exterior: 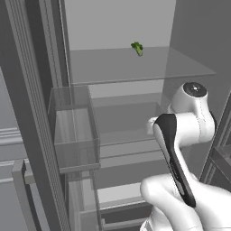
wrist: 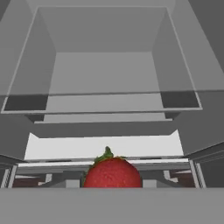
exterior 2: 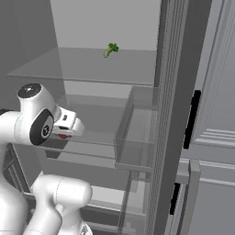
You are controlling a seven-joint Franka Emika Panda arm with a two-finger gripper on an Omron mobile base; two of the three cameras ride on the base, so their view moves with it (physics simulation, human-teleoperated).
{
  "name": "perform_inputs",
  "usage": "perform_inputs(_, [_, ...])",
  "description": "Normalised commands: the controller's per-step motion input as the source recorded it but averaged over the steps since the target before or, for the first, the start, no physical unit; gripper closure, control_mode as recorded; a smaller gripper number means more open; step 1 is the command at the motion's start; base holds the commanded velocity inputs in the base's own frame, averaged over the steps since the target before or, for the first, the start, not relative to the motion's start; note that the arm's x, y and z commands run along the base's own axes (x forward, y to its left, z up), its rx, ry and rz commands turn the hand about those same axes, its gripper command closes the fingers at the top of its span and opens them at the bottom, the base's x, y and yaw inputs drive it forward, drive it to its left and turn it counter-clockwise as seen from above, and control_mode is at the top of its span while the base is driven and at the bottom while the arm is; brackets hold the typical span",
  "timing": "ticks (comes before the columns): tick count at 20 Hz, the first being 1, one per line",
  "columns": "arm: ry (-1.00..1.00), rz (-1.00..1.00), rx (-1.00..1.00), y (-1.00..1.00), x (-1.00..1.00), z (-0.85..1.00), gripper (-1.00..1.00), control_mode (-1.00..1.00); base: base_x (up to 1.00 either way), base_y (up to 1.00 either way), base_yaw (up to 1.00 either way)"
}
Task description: Take the strawberry from the fridge and place it on top of the pancake, located on the dining counter.
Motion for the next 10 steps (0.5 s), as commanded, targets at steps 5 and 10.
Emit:
perform_inputs(5, [0.0,0.02,0.0,-0.09,-0.19,-0.37,1.0,-1.0,0.0,0.0,0.0])
perform_inputs(10, [0.0,0.0,0.0,-0.13,-0.19,-0.25,1.0,-1.0,0.0,0.0,0.0])
